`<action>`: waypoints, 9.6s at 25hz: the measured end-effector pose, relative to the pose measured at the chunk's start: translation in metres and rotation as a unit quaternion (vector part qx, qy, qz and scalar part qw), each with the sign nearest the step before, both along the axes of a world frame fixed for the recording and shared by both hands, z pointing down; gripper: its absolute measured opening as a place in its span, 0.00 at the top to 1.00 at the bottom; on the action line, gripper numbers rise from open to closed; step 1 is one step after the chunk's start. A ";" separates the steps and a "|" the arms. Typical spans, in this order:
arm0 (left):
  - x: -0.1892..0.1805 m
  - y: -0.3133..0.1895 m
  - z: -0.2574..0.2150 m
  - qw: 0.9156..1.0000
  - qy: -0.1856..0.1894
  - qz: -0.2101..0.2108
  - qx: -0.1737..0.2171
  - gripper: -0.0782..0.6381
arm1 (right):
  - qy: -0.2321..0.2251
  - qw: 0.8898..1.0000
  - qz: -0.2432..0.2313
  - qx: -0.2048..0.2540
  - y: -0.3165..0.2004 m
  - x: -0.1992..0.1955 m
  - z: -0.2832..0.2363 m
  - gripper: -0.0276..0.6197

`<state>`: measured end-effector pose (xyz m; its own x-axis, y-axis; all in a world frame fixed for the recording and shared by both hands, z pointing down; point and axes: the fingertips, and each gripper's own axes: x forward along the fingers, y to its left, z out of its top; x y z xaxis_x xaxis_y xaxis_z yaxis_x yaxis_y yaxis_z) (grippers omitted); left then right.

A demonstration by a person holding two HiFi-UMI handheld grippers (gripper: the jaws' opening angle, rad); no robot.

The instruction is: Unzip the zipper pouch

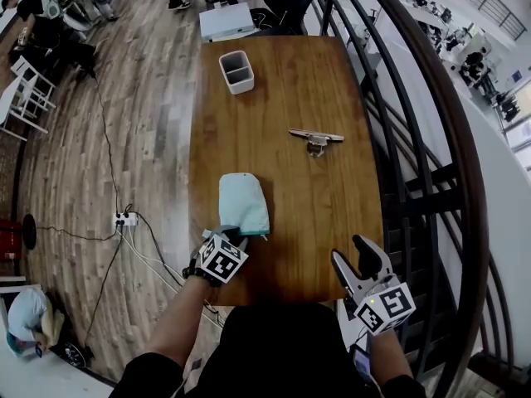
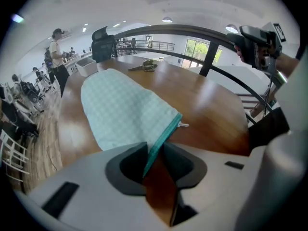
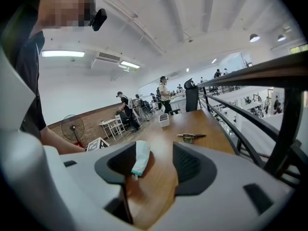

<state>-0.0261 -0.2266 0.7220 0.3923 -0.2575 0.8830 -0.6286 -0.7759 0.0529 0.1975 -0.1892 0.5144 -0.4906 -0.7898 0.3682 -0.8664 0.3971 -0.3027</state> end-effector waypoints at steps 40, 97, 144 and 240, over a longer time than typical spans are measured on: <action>0.021 0.059 -0.247 0.929 0.220 0.264 0.133 0.85 | 0.215 0.890 -0.364 0.169 0.029 -0.159 -0.017 0.59; 0.079 0.039 -0.301 0.899 0.433 0.047 0.043 0.66 | 0.284 0.906 -0.247 0.192 -0.008 -0.144 -0.062 0.95; 0.065 0.034 -0.290 0.911 0.410 0.034 -0.005 0.85 | 0.334 0.878 -0.276 0.205 0.003 -0.152 -0.055 0.95; -0.021 -0.024 -0.223 0.951 0.267 -0.131 0.086 0.87 | 0.261 0.918 -0.223 0.197 -0.002 -0.110 -0.065 0.91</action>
<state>-0.0474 -0.2501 0.4993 0.6752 -0.5308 0.5122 -0.7208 -0.6223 0.3053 0.0873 -0.1916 0.4497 -0.6360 -0.6755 0.3730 -0.5773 0.7373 0.3509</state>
